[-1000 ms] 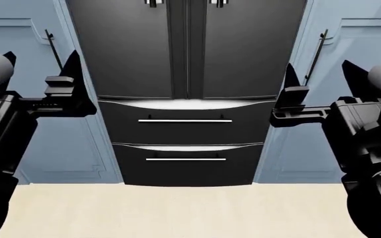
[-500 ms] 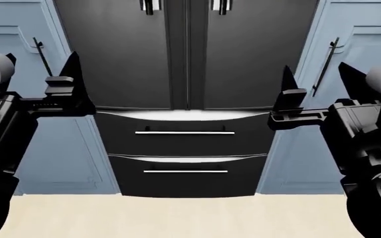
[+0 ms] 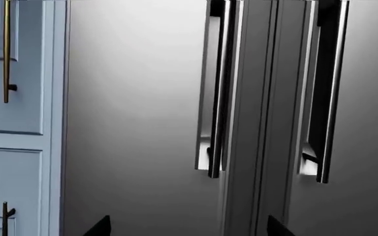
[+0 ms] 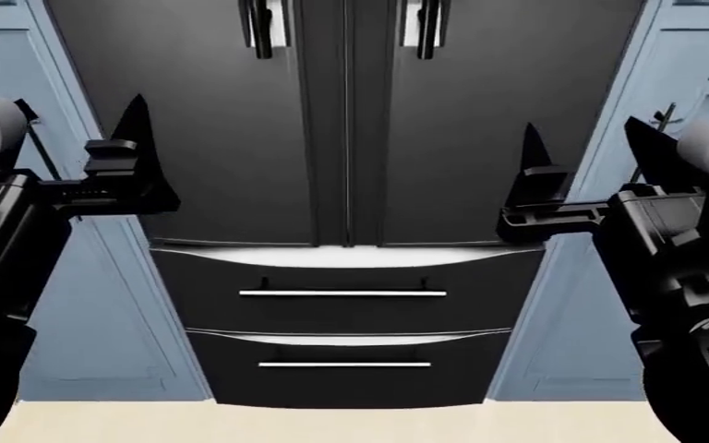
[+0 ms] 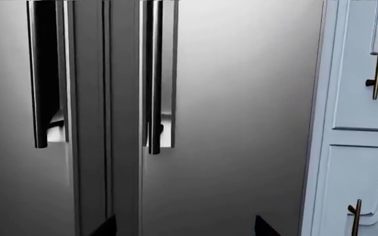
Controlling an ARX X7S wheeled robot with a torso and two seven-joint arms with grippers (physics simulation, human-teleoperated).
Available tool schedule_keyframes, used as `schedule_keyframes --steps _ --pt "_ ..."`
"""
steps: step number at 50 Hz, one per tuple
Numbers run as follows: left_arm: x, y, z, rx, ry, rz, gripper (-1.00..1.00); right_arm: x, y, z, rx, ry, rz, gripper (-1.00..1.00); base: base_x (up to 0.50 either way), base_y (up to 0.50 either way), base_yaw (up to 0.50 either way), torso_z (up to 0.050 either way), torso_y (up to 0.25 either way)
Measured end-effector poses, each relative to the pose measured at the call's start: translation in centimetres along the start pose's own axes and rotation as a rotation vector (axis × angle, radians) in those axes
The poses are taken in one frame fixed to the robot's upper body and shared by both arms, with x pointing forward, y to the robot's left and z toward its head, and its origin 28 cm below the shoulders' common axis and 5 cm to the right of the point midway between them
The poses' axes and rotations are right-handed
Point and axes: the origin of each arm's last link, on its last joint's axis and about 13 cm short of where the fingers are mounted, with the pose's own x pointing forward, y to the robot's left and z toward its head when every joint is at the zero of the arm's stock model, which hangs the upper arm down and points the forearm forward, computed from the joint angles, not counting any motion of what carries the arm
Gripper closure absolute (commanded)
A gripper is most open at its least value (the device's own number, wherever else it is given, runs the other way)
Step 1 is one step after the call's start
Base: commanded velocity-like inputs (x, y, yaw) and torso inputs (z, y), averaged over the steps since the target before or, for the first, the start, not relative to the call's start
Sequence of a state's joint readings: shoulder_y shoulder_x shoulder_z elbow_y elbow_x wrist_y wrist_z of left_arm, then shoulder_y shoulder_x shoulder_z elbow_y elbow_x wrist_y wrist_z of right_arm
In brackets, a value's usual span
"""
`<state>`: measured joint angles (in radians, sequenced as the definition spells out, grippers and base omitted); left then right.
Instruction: Open the fridge doors
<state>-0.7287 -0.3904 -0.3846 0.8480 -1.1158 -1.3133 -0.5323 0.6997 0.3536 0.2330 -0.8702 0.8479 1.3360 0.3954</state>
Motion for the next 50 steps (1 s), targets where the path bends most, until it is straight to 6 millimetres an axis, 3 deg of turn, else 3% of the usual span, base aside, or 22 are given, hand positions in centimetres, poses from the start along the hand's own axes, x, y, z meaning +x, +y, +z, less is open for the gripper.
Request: schedule_keyframes --steps 25,38,50 --pt "-0.1 0.0 0.0 -0.002 0.001 0.001 -1.0 0.0 0.0 -0.1 0.003 0.002 0.008 -1.0 0.43 0.0 0.0 0.0 0.001" --pt "0.0 0.0 0.0 -0.002 0.001 0.003 -1.0 -0.1 0.1 0.1 0.001 -0.004 0.009 -1.0 0.01 0.0 0.0 0.0 0.001" --pt "0.0 0.0 0.0 -0.003 -0.001 0.006 -1.0 0.7 0.9 3.7 -0.048 -0.047 0.044 -1.0 0.0 0.0 0.0 0.0 0.0"
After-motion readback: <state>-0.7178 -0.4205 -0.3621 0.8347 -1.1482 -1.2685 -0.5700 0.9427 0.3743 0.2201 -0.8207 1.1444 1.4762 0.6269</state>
